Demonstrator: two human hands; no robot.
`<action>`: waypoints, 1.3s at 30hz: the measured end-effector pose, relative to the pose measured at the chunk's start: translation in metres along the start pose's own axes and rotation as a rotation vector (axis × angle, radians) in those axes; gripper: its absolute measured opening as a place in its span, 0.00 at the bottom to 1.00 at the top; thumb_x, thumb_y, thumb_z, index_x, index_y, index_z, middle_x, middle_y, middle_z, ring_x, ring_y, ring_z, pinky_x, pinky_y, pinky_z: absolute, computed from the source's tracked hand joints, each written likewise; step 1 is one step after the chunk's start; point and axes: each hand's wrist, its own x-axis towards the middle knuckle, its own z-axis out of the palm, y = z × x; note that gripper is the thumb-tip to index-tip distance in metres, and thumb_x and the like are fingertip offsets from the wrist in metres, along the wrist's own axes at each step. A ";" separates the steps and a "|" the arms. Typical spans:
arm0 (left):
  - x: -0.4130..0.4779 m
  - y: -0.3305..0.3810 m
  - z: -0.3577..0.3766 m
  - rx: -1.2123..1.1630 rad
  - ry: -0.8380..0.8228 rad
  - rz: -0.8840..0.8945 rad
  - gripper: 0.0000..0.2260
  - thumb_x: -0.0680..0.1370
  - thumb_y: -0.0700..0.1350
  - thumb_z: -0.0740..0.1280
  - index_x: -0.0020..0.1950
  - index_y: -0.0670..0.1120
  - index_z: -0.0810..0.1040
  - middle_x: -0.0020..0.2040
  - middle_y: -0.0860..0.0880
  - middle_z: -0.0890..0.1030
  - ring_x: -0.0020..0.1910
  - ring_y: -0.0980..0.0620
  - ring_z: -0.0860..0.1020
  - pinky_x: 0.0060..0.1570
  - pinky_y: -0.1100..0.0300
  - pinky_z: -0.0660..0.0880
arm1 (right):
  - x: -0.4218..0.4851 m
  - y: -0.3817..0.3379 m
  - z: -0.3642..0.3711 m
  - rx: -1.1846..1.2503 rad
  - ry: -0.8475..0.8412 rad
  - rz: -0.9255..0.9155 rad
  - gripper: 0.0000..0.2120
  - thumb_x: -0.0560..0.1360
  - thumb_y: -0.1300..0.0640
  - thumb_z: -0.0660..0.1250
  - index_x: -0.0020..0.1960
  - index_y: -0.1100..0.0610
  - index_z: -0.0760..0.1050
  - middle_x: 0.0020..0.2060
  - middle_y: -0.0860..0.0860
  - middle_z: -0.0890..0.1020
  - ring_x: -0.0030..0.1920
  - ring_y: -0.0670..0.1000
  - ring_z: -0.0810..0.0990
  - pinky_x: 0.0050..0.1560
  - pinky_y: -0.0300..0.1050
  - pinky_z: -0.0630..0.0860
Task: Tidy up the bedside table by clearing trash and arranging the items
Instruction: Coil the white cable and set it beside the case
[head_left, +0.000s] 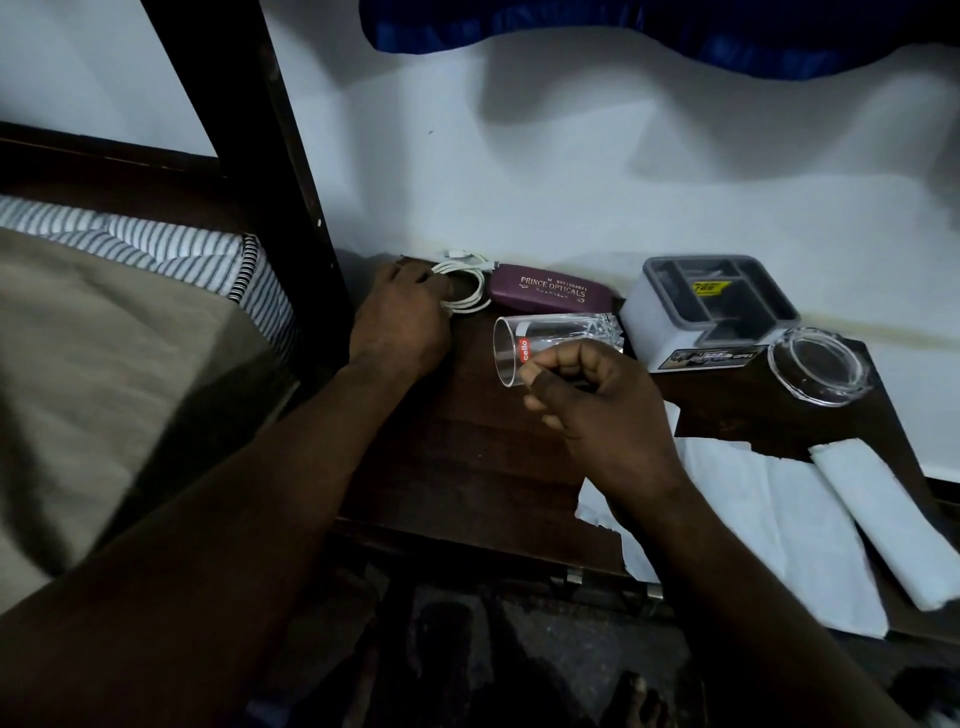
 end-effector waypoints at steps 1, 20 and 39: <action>0.000 0.000 -0.001 -0.006 -0.003 -0.003 0.13 0.75 0.43 0.68 0.59 0.46 0.83 0.61 0.43 0.80 0.63 0.38 0.73 0.63 0.45 0.74 | 0.000 0.000 0.000 0.000 -0.002 0.001 0.04 0.77 0.56 0.76 0.44 0.48 0.84 0.39 0.48 0.88 0.44 0.50 0.88 0.57 0.61 0.83; -0.006 0.026 -0.011 0.347 -0.171 -0.082 0.16 0.81 0.39 0.53 0.67 0.40 0.72 0.68 0.37 0.74 0.72 0.35 0.62 0.64 0.40 0.61 | -0.001 0.000 -0.004 0.020 -0.006 0.004 0.03 0.77 0.57 0.75 0.45 0.49 0.84 0.39 0.47 0.88 0.43 0.49 0.88 0.56 0.56 0.84; -0.042 0.057 -0.089 -0.215 0.145 -0.186 0.07 0.81 0.38 0.61 0.58 0.43 0.74 0.47 0.48 0.74 0.57 0.40 0.73 0.48 0.49 0.68 | -0.007 -0.011 -0.004 -0.185 0.188 -0.299 0.22 0.74 0.50 0.78 0.66 0.45 0.77 0.58 0.41 0.84 0.56 0.40 0.84 0.59 0.42 0.80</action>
